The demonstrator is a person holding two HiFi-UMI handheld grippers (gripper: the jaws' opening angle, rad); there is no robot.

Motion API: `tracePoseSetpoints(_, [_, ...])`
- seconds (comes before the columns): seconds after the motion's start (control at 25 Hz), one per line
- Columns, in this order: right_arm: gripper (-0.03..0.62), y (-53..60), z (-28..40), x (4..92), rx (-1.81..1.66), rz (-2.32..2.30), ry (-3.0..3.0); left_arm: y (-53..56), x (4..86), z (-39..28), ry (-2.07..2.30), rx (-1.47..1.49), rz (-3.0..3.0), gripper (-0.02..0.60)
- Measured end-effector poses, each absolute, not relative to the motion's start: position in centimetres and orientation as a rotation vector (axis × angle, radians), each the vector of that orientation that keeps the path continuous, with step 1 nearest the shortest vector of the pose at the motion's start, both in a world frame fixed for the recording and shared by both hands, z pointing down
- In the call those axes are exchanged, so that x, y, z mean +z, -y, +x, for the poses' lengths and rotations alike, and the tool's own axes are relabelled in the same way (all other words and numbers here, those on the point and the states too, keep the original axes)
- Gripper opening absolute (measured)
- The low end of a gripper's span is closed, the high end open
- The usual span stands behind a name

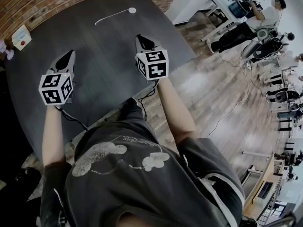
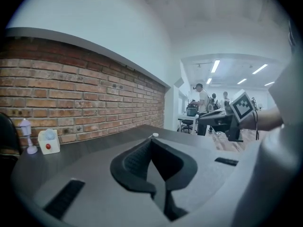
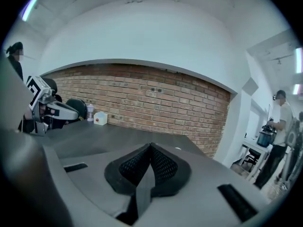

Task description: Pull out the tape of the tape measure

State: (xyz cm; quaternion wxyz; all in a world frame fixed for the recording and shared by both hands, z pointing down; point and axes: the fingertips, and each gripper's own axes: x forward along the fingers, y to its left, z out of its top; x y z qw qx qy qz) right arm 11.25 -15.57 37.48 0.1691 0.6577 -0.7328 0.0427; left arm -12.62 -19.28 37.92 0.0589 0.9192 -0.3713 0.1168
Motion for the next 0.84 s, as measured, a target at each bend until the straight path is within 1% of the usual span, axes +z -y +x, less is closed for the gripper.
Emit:
tracePoseSetpoints(0.16, [0.029, 13.0, 10.1, 38.1, 0.152, 1.884, 2.063, 17.3, 38.7, -13.4, 1.073, 0.38, 2.789, 0.008])
tracePoseSetpoints(0.44, [0.029, 9.5, 8.9, 40.1, 0.19, 1.848, 2.047, 14.9, 40.6, -12.9, 0.995, 0.42, 2.778, 0.008])
tracePoseSetpoints(0.84, [0.029, 7.8, 11.5, 44.2, 0.201, 1.75, 2.032, 14.4, 42.5, -11.2, 1.018, 0.349, 2.745, 0.008])
